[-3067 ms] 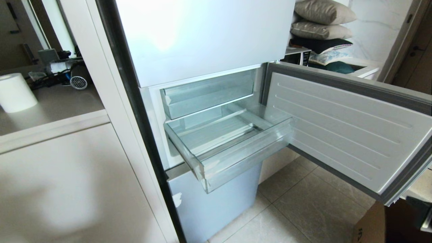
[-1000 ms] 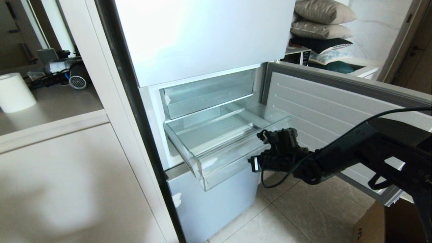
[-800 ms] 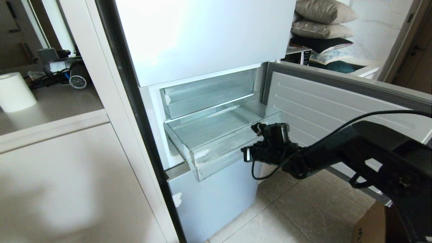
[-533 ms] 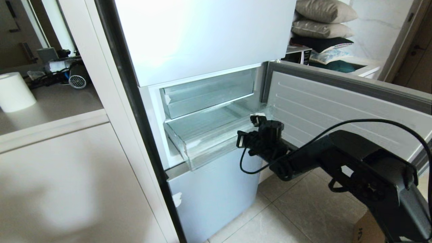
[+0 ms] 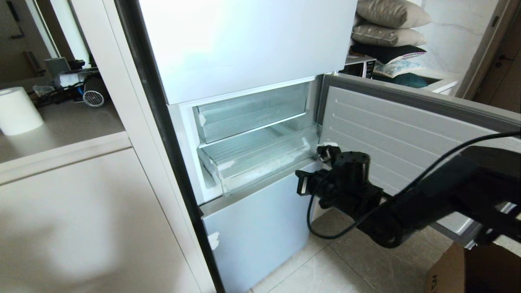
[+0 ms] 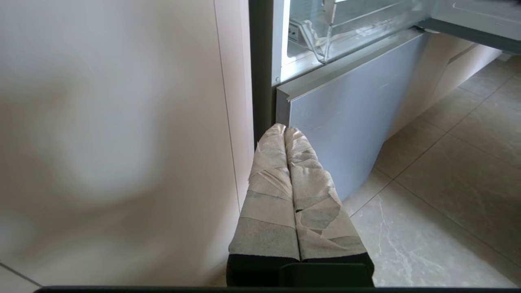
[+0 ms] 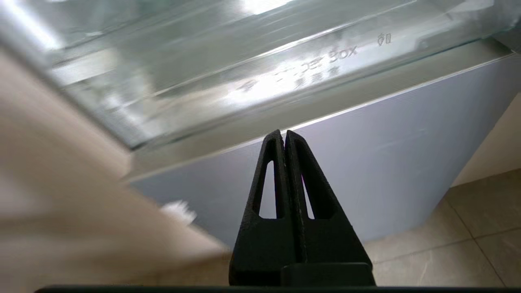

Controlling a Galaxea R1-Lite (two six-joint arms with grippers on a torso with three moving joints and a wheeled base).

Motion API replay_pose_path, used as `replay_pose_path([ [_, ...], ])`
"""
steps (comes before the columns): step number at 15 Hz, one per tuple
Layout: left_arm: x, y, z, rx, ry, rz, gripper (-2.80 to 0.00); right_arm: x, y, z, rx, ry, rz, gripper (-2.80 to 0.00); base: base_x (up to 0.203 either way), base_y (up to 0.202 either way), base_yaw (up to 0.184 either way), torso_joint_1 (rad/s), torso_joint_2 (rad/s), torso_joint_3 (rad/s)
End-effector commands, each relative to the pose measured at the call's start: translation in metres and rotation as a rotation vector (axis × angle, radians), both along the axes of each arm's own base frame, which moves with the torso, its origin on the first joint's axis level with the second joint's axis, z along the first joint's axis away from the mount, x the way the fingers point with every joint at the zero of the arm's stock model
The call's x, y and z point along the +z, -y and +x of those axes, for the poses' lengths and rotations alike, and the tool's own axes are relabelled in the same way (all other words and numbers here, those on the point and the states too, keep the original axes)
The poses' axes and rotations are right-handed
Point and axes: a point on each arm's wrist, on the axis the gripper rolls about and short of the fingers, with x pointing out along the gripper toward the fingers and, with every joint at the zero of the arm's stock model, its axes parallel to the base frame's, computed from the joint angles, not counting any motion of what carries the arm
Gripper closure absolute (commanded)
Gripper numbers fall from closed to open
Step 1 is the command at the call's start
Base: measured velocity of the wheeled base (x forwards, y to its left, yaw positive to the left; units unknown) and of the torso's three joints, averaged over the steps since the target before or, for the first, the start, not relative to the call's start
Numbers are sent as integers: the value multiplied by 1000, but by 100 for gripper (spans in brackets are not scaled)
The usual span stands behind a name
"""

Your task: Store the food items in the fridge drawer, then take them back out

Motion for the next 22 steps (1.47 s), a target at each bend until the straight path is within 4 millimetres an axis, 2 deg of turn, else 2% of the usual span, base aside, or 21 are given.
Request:
replay_pose_path([
  [1, 0, 0, 0, 2, -2, 0, 0, 60, 30, -66, 18, 84, 35, 0, 0, 0, 0, 0, 0, 0],
  [3, 0, 0, 0, 1, -2, 0, 0, 83, 67, -119, -35, 139, 38, 0, 0, 0, 0, 0, 0, 0],
  [5, 0, 0, 0, 2, -2, 0, 0, 90, 107, -172, -160, 187, 42, 0, 0, 0, 0, 0, 0, 0],
  [6, 0, 0, 0, 2, -2, 0, 0, 85, 125, -198, -234, 204, 30, 0, 0, 0, 0, 0, 0, 0],
  [9, 0, 0, 0, 2, -2, 0, 0, 63, 165, -258, -482, 230, -39, 0, 0, 0, 0, 0, 0, 0],
  [12, 0, 0, 0, 0, -2, 0, 0, 41, 200, -296, -842, 170, -152, 0, 0, 0, 0, 0, 0, 0],
  [14, 0, 0, 0, 0, -2, 0, 0, 29, 209, -318, -982, 150, -235, 0, 0, 0, 0, 0, 0, 0],
  [15, 0, 0, 0, 2, -2, 0, 0, 22, 208, -331, -924, 163, -268, 0, 0, 0, 0, 0, 0, 0],
  [18, 0, 0, 0, 0, -2, 0, 0, -12, 199, -360, -556, 103, -357, 0, 0, 0, 0, 0, 0, 0],
  [20, 0, 0, 0, 0, -2, 0, 0, -23, 197, -374, -441, 186, -347, 0, 0, 0, 0, 0, 0, 0],
  [22, 0, 0, 0, 2, -2, 0, 0, -29, 196, -378, -390, 205, -322, 0, 0, 0, 0, 0, 0, 0],
])
